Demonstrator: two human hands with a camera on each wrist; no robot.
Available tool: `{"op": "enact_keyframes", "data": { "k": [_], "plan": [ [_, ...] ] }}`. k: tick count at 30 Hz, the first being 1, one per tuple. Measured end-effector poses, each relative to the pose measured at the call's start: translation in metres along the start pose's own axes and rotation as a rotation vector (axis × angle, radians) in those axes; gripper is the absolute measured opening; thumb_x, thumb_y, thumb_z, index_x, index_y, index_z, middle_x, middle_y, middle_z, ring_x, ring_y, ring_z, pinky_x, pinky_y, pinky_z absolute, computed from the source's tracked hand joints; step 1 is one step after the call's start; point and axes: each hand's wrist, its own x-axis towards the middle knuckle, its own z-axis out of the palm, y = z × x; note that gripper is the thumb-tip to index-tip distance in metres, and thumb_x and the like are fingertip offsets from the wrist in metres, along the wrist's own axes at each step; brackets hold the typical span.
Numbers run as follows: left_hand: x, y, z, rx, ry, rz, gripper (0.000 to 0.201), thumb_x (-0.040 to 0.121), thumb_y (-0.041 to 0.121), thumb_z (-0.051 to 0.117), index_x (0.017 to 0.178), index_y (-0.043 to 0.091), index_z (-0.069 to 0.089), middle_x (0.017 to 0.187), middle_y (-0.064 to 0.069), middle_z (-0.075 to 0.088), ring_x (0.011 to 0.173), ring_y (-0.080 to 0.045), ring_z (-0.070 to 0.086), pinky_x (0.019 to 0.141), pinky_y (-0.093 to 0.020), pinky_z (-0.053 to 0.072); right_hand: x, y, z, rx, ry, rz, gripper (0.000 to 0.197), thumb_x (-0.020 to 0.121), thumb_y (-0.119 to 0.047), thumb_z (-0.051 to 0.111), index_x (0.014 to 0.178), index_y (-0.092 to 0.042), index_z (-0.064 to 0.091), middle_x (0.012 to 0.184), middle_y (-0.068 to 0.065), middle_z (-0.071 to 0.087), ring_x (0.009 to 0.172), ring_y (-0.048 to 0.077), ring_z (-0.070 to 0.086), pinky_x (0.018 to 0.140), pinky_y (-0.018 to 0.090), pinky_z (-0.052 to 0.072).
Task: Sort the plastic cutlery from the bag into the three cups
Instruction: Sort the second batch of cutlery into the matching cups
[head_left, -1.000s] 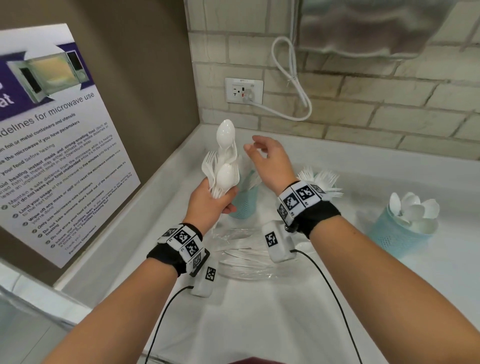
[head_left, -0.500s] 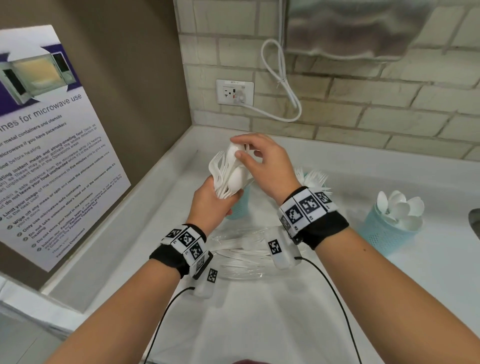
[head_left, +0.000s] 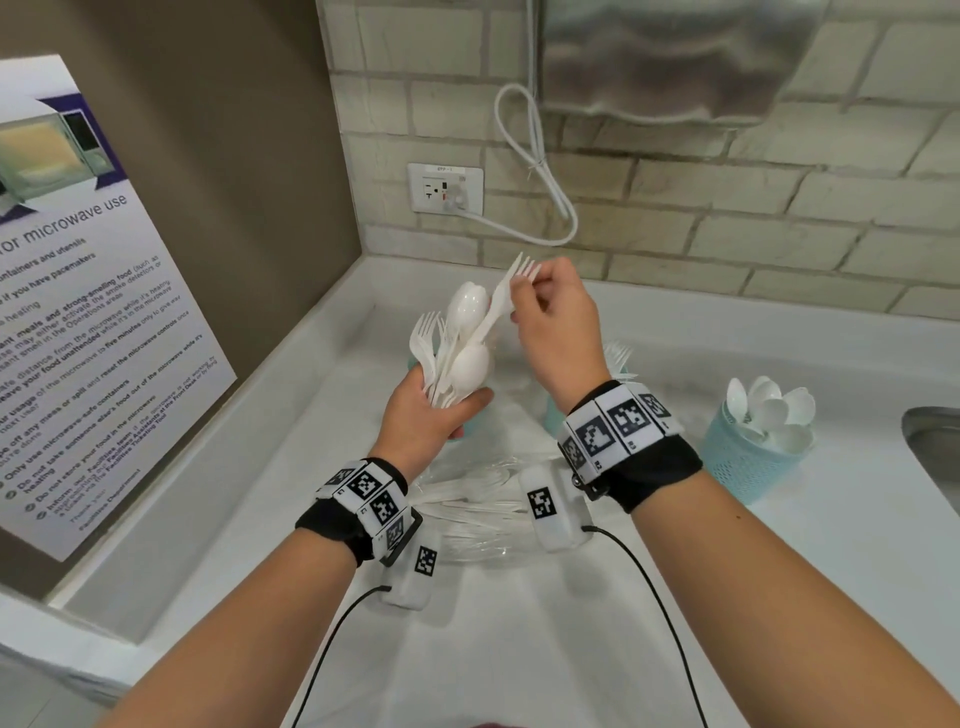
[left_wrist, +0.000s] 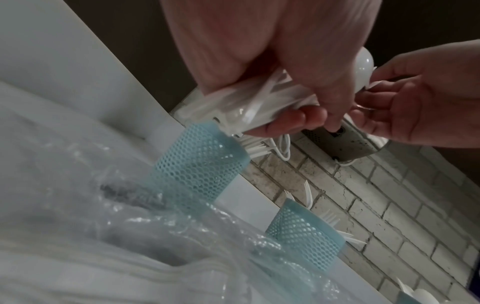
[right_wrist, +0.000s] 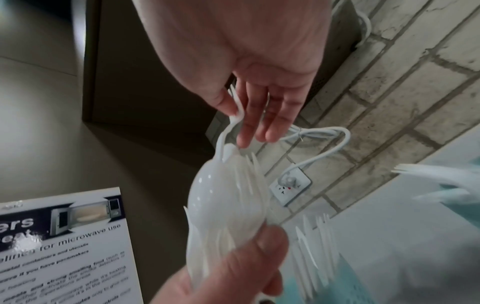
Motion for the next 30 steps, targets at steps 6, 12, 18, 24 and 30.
{"op": "enact_keyframes", "data": {
  "k": [6,12,18,24,30],
  "plan": [
    [0.000,0.004,0.008,-0.022,-0.044,0.004,0.025,0.081,0.013,0.073,0.097,0.020,0.056,0.064,0.000,0.054,0.046,-0.008,0.047,0.047,-0.020,0.045,0.001,-0.032,-0.031,0.319,0.150,-0.213,0.008,0.101,-0.018,0.034,0.099,-0.021,0.041,0.089,0.005,0.056,0.070,0.026,0.060,0.065,0.031,0.056],
    [0.002,0.009,0.020,-0.057,-0.095,-0.020,0.016,0.084,0.012,0.070,0.090,0.015,0.055,0.063,0.003,0.057,0.041,-0.010,0.047,0.044,-0.022,0.042,-0.005,-0.012,-0.039,0.270,0.153,-0.130,0.008,0.098,-0.032,0.041,0.103,-0.027,0.046,0.091,-0.008,0.051,0.061,0.011,0.049,0.059,0.030,0.045],
    [0.002,0.013,0.034,-0.108,-0.186,-0.007,0.009,0.088,0.016,0.065,0.087,0.011,0.057,0.064,-0.003,0.057,0.040,-0.012,0.047,0.044,-0.022,0.043,-0.024,0.017,-0.042,0.150,-0.069,0.229,0.011,0.087,-0.021,0.063,0.095,-0.013,0.066,0.088,-0.008,0.064,0.085,0.006,0.057,0.079,0.019,0.043],
    [0.001,0.016,0.044,-0.173,-0.268,-0.040,0.034,0.079,0.034,0.067,0.099,0.007,0.057,0.068,0.000,0.065,0.041,-0.017,0.055,0.046,-0.026,0.046,-0.021,0.026,-0.051,0.084,-0.014,0.168,0.007,0.091,-0.019,0.058,0.093,-0.013,0.056,0.088,-0.003,0.061,0.085,0.012,0.057,0.079,0.026,0.045],
    [0.003,0.016,0.051,-0.140,-0.267,-0.060,0.025,0.086,0.025,0.066,0.106,0.014,0.057,0.080,-0.001,0.072,0.047,-0.019,0.060,0.047,-0.027,0.051,-0.005,0.006,-0.077,0.208,0.171,0.035,0.018,0.103,-0.018,0.029,0.090,-0.030,0.032,0.075,0.004,0.065,0.056,0.006,0.059,0.058,0.026,0.049]
  ]
}}
